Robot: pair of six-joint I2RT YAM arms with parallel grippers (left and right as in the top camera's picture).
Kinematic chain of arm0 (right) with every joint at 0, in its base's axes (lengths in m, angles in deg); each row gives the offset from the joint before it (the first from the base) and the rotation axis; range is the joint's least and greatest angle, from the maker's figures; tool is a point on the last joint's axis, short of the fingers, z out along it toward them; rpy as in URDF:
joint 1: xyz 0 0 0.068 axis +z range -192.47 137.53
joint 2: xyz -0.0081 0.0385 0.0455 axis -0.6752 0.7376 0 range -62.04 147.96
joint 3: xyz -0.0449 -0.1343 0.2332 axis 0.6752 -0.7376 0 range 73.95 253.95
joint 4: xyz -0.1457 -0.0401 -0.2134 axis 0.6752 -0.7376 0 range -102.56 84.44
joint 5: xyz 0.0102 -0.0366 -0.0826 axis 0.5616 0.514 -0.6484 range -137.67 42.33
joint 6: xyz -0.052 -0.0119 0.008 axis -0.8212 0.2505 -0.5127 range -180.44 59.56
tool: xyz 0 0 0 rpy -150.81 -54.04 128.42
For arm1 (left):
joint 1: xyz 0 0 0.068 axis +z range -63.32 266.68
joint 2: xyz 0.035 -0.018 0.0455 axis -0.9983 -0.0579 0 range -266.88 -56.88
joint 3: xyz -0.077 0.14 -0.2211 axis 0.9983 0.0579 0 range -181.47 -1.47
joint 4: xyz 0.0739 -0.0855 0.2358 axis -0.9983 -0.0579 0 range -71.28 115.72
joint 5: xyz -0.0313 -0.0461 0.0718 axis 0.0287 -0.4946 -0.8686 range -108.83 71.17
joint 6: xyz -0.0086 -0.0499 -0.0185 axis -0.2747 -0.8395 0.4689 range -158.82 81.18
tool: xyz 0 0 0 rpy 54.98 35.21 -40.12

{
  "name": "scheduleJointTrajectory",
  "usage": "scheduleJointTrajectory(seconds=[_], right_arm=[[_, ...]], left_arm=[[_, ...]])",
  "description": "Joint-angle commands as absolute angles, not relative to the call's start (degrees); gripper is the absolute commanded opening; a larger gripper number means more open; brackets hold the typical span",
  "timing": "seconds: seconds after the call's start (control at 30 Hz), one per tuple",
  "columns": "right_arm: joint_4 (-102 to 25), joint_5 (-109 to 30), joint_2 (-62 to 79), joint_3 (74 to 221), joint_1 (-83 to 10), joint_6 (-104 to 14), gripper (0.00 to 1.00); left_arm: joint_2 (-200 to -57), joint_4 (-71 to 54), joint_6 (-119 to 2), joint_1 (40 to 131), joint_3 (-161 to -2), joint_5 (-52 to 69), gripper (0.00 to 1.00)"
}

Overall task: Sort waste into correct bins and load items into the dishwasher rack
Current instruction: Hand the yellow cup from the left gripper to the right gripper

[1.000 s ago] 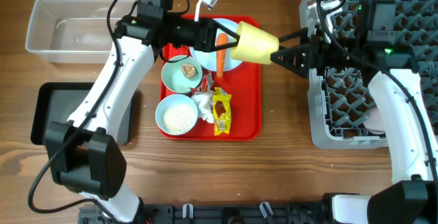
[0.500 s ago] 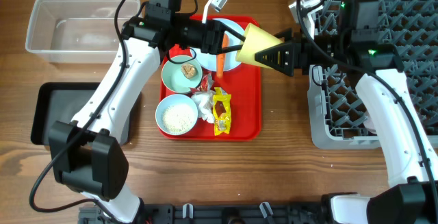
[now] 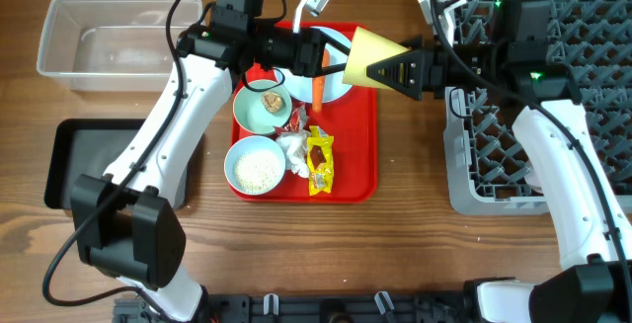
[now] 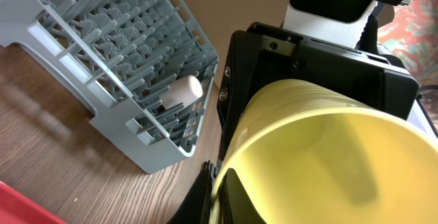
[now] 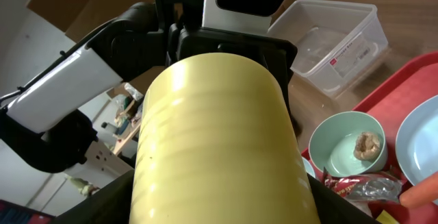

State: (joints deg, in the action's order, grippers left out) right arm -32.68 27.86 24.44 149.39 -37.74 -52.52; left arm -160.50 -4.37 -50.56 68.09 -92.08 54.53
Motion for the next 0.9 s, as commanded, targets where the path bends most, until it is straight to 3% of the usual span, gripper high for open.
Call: scheduleJointTrajectory(seconds=[0.0, 0.23, 0.3, 0.37, 0.7, 0.87], right_arm=[[-31.69, 22.63, 24.33, 149.34, -38.85, -50.49, 0.49], [-31.74, 22.63, 24.33, 149.34, -40.51, -49.92, 0.48], [-31.82, 22.63, 24.33, 149.34, -40.51, -49.96, 0.48], [-31.98, 22.63, 24.33, 149.34, -40.51, -50.03, 0.48], [-32.65, 22.22, 24.33, 149.34, -41.54, -53.02, 0.68], [-35.52, 22.81, 24.33, 149.34, -43.57, -56.59, 0.7]], left_arm=[[-160.5, -4.67, -49.76, 66.01, -92.45, 54.73, 0.14], [-160.5, -4.72, -49.76, 66.01, -92.45, 53.5, 0.16], [-160.5, -4.72, -49.76, 66.01, -92.45, 53.48, 0.04], [-160.5, -4.7, -49.76, 66.01, -92.45, 53.48, 0.04], [-160.5, -4.72, -49.76, 66.01, -92.45, 53.55, 0.04], [-160.5, -4.7, -49.76, 66.01, -92.45, 53.52, 0.04]])
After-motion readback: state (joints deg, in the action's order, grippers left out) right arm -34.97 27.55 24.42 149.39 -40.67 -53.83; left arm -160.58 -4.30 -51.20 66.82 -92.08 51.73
